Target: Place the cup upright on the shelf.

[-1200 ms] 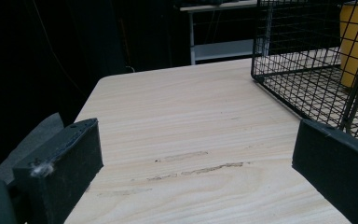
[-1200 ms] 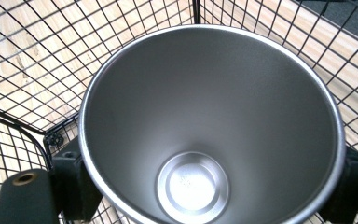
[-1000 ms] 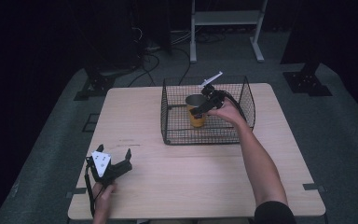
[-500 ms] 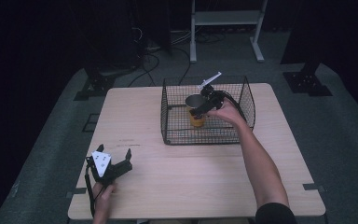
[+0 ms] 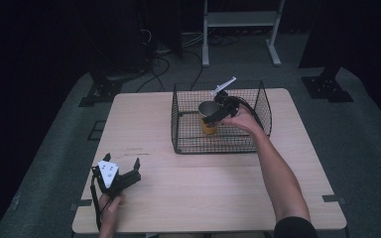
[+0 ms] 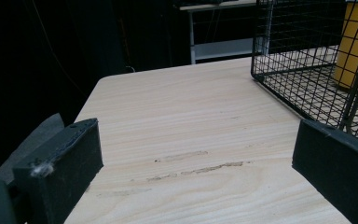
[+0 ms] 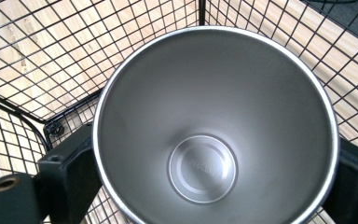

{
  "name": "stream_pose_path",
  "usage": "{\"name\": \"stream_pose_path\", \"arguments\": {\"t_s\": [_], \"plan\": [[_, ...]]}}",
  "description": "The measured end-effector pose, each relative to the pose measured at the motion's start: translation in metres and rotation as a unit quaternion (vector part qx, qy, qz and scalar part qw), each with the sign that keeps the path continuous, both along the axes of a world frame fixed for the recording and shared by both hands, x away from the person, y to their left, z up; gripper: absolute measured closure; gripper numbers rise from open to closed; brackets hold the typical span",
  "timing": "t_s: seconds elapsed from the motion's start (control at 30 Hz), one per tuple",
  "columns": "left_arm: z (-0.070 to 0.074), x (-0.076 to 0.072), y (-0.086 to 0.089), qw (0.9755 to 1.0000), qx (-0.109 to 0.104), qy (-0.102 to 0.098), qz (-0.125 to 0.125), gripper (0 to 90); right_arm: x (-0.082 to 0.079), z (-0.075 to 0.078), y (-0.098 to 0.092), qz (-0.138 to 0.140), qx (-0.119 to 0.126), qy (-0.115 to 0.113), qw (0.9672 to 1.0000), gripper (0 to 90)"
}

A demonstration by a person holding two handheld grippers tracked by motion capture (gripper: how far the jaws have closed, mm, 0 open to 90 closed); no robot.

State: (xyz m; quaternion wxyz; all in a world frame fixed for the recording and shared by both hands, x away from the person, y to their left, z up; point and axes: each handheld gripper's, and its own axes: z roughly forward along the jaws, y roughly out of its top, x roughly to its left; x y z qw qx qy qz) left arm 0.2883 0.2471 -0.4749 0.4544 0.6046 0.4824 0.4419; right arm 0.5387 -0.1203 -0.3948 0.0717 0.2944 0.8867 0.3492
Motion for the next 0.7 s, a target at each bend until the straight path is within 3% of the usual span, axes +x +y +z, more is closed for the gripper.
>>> {"name": "stream_pose_path", "arguments": {"t_s": [0.23, 0.7], "plan": [[0.000, 0.000, 0.000, 1.0000, 0.002, 0.001, -0.001, 0.8, -0.003, 0.009, -0.003, -0.005, 0.012, -0.009, 0.9999, 2.3], [0.000, 0.000, 0.000, 1.0000, 0.002, 0.002, -0.002, 0.8, -0.007, 0.028, -0.013, -0.024, 0.044, -0.030, 0.9983, 1.9]]}}
